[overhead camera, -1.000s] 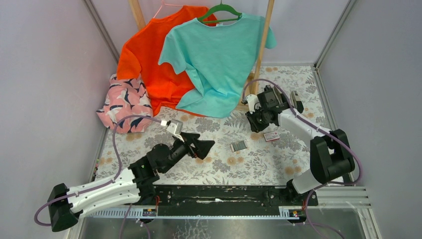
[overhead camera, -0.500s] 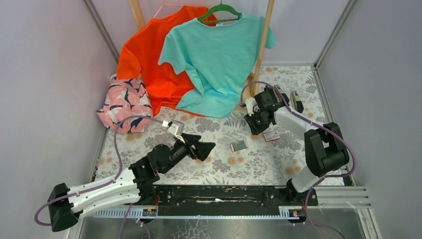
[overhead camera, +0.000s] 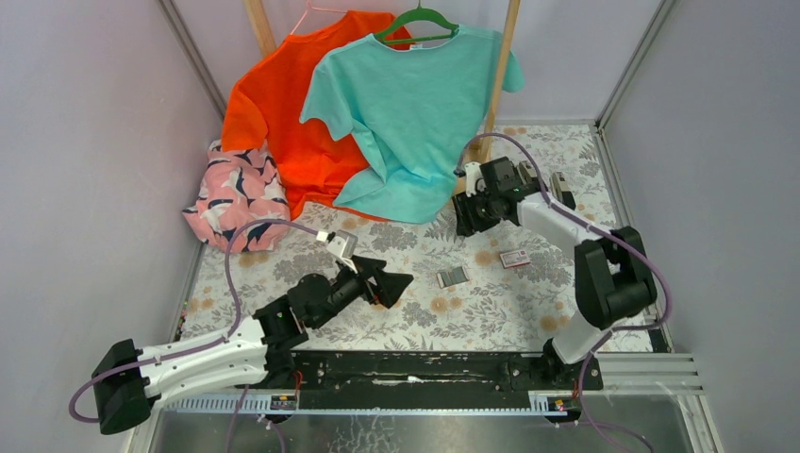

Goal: Unload the staples from the stapler
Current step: Pick up the staple at the center of the board.

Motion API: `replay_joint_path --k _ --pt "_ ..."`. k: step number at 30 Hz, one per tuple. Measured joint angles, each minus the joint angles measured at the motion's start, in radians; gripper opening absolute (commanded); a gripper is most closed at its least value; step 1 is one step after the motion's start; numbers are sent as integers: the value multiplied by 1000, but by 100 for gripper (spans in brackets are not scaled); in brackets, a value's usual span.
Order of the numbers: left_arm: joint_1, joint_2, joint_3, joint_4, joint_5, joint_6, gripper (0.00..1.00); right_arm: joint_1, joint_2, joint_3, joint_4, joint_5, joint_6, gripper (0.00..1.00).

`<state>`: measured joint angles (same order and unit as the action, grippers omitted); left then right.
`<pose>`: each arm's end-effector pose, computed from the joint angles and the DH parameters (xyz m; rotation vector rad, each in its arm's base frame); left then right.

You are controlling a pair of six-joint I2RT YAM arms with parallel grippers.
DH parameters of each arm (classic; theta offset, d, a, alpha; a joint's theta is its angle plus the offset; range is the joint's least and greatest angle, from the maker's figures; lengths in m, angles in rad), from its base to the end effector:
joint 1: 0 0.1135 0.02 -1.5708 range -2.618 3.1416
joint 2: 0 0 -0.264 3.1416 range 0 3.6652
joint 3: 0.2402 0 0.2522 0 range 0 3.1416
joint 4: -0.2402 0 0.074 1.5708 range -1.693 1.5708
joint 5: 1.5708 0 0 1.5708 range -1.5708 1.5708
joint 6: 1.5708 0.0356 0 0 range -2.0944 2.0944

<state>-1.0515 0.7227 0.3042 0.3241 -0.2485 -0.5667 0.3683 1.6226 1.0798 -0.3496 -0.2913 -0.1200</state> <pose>0.0960 -0.1504 0.2332 0.2276 1.7509 -1.0038 0.3156 0.1328 0.2178 -0.7196 2.3609 0.4665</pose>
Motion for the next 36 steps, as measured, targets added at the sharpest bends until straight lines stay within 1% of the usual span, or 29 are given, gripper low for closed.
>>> replay_joint_path --k 8,15,19,27,36 --pt "0 -26 -27 39 -1 -11 100 78 143 56 28 152 74 56" --pt "0 -31 -42 51 -1 -23 100 83 238 128 13 219 89 54" --pt "0 -31 -42 55 0 -24 100 83 267 163 8 228 92 51" --pt "0 -33 -42 64 2 -26 100 83 278 164 -7 234 92 45" --pt "0 -45 -43 66 3 -26 100 83 292 163 -11 246 92 42"
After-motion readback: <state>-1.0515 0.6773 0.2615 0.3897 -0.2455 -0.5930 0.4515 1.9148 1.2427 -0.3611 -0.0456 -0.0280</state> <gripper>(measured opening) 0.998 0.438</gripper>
